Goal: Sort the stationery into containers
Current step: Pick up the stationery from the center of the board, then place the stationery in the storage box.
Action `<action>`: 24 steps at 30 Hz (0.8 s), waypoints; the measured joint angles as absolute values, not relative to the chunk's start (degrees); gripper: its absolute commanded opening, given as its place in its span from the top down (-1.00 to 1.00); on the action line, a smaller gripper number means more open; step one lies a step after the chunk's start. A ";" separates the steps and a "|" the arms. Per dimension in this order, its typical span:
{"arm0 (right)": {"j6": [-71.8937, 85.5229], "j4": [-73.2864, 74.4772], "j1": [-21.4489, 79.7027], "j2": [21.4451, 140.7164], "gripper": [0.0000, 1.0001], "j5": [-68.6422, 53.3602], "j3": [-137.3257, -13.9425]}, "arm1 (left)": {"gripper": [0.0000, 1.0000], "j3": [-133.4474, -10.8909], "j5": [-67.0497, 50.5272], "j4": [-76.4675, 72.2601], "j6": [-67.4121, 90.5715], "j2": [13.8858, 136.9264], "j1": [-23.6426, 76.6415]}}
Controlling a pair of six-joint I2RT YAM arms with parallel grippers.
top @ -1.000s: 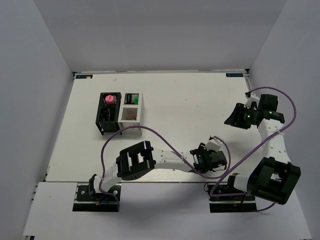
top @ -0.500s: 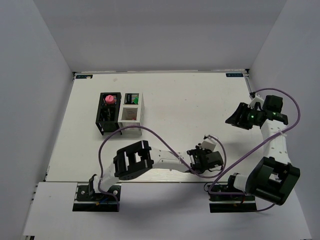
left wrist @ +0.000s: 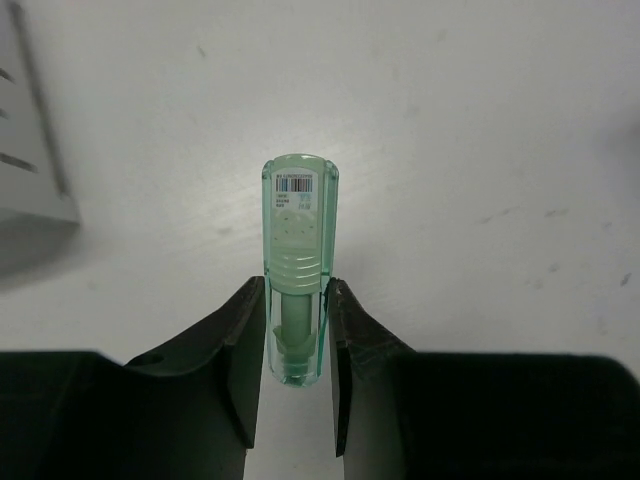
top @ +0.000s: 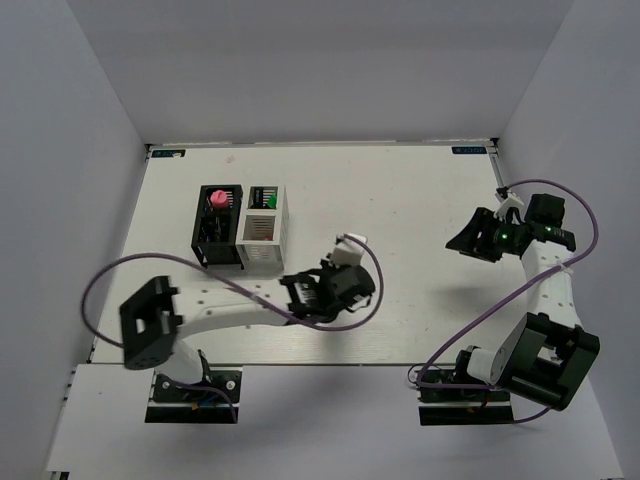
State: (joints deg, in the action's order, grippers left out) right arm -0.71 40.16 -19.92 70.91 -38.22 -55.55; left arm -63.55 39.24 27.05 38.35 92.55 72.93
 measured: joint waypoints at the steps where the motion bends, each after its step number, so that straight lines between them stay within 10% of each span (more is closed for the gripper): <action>1: -0.84 40.18 -19.92 70.91 -0.06 -38.48 -55.31 | 0.99 -63.46 40.05 26.87 36.77 88.79 72.05; 6: -3.25 40.58 -19.94 70.96 1.00 -42.24 -55.11 | 0.99 -62.22 42.19 27.05 30.35 73.58 65.43; 24: -15.68 49.47 -20.18 78.00 0.99 -59.44 -55.64 | 0.94 -64.71 10.48 35.48 20.86 74.11 25.26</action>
